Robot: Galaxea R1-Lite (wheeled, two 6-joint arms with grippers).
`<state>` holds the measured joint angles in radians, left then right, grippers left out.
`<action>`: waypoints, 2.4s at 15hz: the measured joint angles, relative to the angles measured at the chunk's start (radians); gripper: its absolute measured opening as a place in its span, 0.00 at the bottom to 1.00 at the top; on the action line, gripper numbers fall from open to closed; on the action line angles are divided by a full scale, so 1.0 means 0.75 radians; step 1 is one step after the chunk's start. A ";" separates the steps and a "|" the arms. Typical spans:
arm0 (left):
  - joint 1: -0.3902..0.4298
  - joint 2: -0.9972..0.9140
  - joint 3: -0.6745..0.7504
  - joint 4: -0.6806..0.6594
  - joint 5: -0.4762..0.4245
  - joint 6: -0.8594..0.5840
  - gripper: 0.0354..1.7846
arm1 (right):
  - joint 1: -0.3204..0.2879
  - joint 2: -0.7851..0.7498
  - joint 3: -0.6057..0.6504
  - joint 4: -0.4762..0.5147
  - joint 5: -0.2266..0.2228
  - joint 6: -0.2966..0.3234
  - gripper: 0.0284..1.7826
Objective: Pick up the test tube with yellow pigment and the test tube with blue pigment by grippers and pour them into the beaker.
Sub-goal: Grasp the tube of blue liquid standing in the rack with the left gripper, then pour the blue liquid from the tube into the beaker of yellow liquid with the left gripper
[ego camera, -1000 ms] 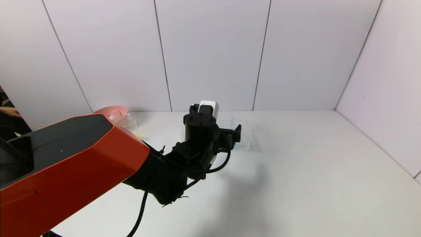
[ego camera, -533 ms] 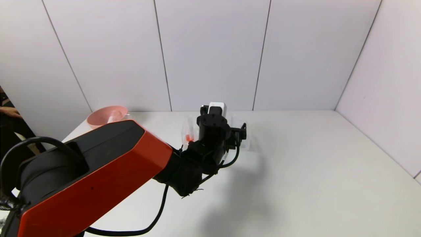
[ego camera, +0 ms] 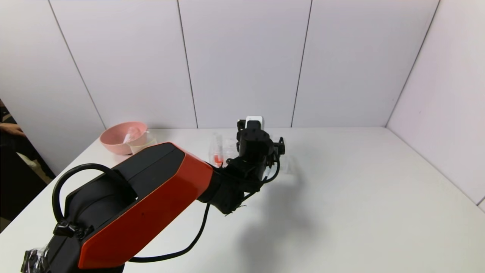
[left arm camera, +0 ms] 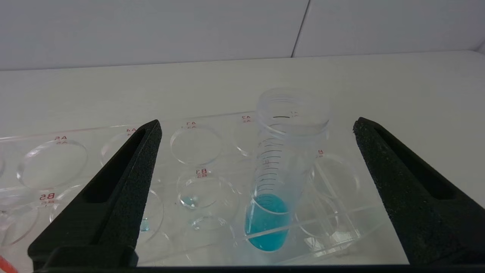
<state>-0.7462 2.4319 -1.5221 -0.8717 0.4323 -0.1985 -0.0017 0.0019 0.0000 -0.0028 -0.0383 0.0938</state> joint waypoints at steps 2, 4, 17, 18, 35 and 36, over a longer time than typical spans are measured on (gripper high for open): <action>0.005 0.024 -0.034 0.015 0.005 0.001 0.99 | 0.000 0.000 0.000 -0.001 0.000 0.001 0.96; 0.008 0.035 -0.043 0.030 0.006 0.001 0.99 | 0.000 0.000 0.000 -0.001 0.001 0.001 0.96; 0.006 0.035 -0.051 0.054 0.004 0.003 0.24 | 0.000 0.000 0.000 -0.001 0.000 0.000 0.96; 0.007 0.035 -0.052 0.057 0.005 0.003 0.24 | 0.000 0.000 0.000 0.000 0.001 0.000 0.96; -0.054 -0.166 -0.047 0.230 0.051 0.022 0.24 | 0.000 0.000 0.000 0.000 0.000 0.000 0.96; -0.059 -0.173 -0.049 0.241 0.051 0.024 0.24 | 0.000 0.000 0.000 0.000 0.000 0.000 0.96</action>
<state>-0.7902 2.3023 -1.5587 -0.6909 0.4709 -0.1804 -0.0017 0.0019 0.0000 -0.0028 -0.0383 0.0936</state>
